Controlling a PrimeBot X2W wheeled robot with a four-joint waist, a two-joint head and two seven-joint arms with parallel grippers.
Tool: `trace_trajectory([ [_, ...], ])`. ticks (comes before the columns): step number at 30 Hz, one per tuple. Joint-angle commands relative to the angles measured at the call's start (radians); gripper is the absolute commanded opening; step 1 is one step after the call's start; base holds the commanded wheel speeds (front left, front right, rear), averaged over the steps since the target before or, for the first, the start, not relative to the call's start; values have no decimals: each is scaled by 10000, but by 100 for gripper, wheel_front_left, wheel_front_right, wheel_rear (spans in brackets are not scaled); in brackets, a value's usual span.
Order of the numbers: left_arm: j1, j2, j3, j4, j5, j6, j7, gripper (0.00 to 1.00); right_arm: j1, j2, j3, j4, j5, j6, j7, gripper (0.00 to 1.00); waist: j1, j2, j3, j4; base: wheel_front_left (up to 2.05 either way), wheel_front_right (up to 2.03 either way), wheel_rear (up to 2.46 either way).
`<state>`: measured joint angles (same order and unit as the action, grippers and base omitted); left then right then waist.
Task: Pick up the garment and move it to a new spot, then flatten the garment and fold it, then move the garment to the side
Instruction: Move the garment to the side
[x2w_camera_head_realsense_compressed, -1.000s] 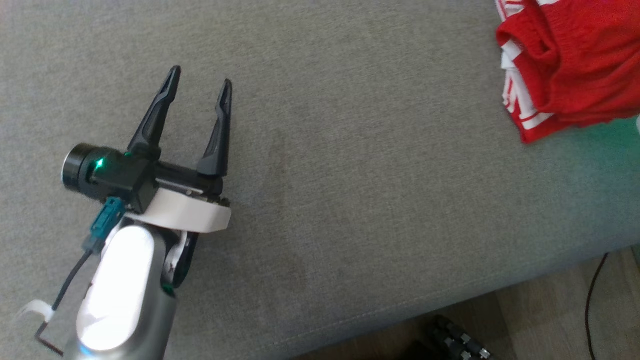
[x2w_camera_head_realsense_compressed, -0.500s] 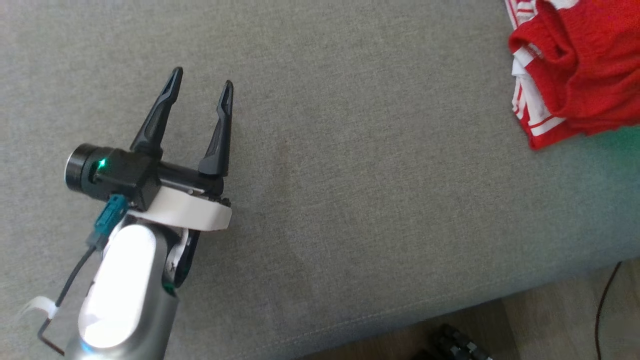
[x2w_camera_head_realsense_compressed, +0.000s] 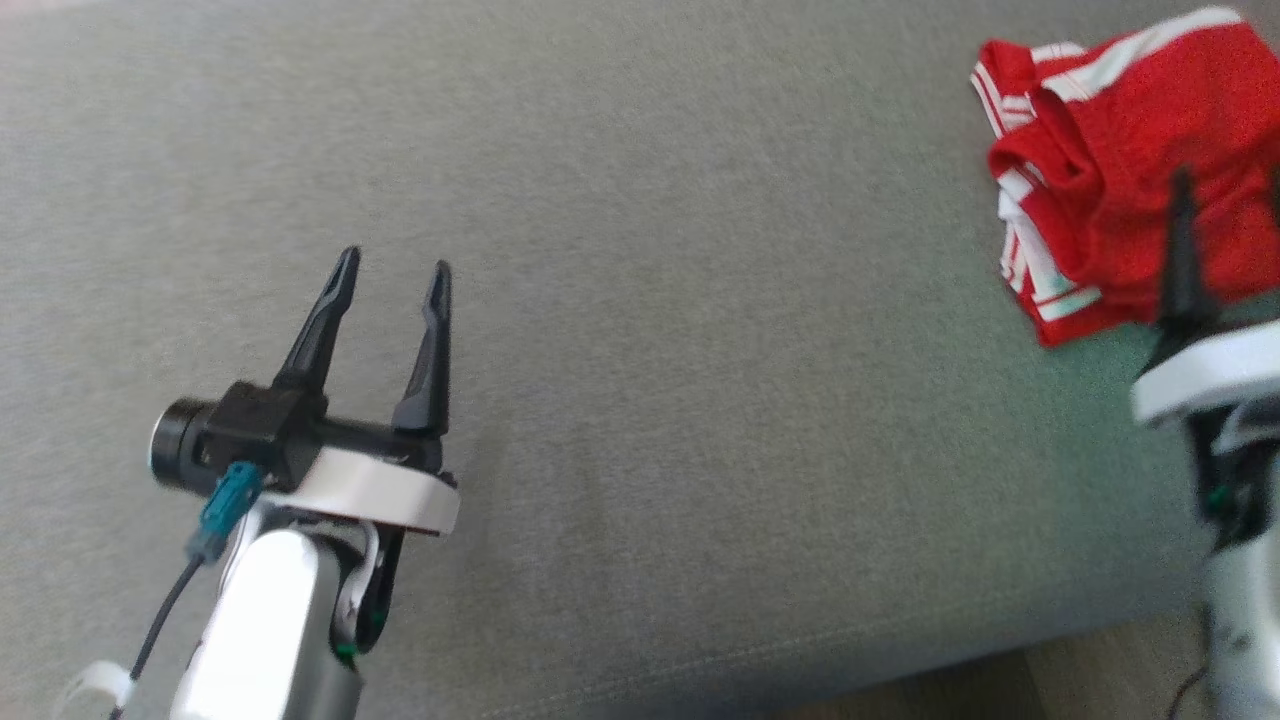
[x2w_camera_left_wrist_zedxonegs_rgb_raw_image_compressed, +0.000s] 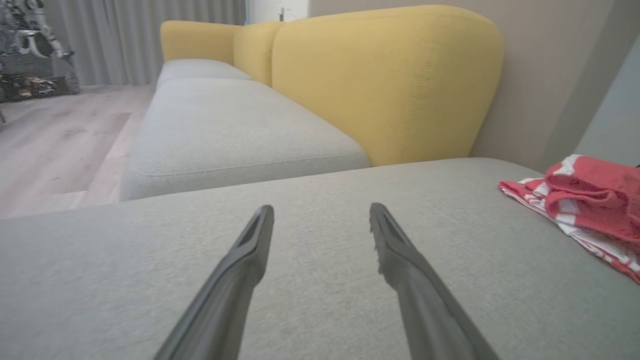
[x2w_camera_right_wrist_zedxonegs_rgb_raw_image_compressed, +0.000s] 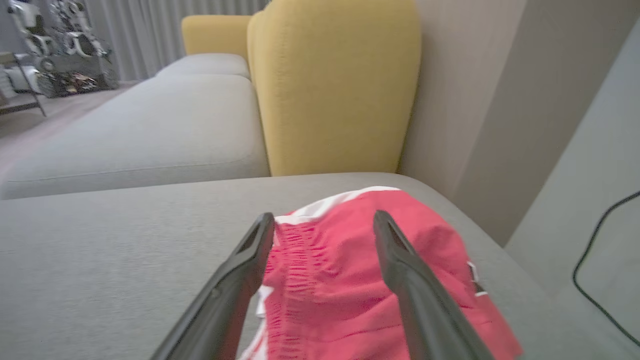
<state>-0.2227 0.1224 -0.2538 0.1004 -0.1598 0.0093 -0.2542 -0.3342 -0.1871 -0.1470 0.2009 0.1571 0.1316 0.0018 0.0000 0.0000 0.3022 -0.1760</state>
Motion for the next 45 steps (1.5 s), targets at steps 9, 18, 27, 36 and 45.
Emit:
trace_trajectory([
  [9, 541, 205, 699, -275, -205, 288, -74, 100, 1200, 1031, 1271, -1999, -174, -9, 41, 100, 0, 0, -1005, 1020, 0, 0, 0],
  [18, 1395, 346, 940, -302, -337, 604, -41, 100, 1865, 1297, 2081, -1982, -251, -9, -173, 100, 0, 0, -1855, 1530, 0, 0, 0],
  [27, 2071, 461, 865, -414, -324, 784, 183, 100, 2712, 1355, 1931, -1856, -185, -9, -204, 100, 0, 0, -2601, 1798, 0, 0, 0],
  [36, 2631, 541, 773, -578, -362, 904, 379, 100, 3278, 1366, 1943, -1957, -37, -9, -91, 100, 0, 0, -3128, 1789, 0, 0, 0],
  [45, 2798, 647, 684, -719, -290, 1035, 509, 100, 3493, 1367, 1845, -2040, 19, -9, -42, 100, 0, 0, -3304, 1876, 0, 0, 0],
])
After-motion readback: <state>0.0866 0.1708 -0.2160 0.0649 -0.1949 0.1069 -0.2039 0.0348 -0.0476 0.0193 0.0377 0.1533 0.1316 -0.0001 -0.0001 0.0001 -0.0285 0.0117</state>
